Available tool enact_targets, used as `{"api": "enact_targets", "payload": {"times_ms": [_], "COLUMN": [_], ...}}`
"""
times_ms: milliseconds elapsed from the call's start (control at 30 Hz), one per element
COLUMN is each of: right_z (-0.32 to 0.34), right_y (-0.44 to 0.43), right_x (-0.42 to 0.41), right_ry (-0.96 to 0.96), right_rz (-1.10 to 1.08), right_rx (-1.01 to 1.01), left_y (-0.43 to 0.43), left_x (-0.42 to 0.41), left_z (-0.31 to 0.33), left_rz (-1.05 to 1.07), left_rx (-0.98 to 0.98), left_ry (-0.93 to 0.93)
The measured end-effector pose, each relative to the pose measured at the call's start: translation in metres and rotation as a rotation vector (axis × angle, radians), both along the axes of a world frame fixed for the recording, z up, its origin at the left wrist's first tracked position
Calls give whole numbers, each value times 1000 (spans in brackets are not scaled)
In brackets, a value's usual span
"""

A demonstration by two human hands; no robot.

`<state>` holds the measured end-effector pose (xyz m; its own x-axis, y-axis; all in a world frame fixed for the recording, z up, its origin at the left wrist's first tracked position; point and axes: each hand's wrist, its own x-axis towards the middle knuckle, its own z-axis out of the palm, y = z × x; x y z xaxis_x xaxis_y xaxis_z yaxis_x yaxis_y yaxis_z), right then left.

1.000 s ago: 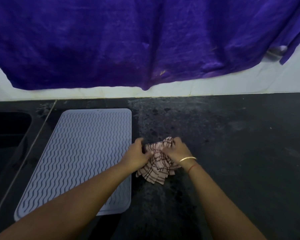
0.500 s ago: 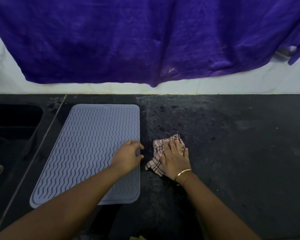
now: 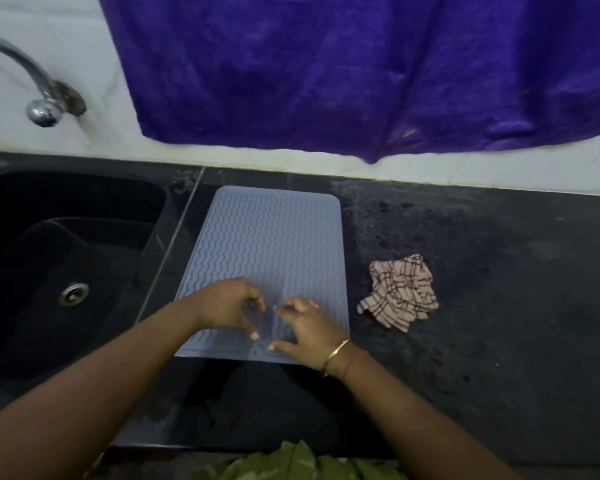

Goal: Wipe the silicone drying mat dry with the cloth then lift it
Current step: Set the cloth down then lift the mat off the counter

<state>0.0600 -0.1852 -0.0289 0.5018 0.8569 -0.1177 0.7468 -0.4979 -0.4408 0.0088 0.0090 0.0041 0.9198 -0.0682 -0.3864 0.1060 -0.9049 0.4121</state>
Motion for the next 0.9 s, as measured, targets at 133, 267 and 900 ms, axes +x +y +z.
{"api": "enact_targets", "payload": {"times_ms": [133,267,900], "right_z": [-8,-14,6], "right_y": [14,14,45], "right_x": [-16,-27,-15], "right_ry": [-9,-146,-450], "right_rz": [-1,-20,-211], "right_rx": [-91,-114,17], "left_y": [15,23,20], "left_x": [-23,-39,-28], "left_z": [-11,-23,-35], "left_rz": [-79,-83,78], "left_rx": [68,49,261], "left_ry": [23,-32,-515]}}
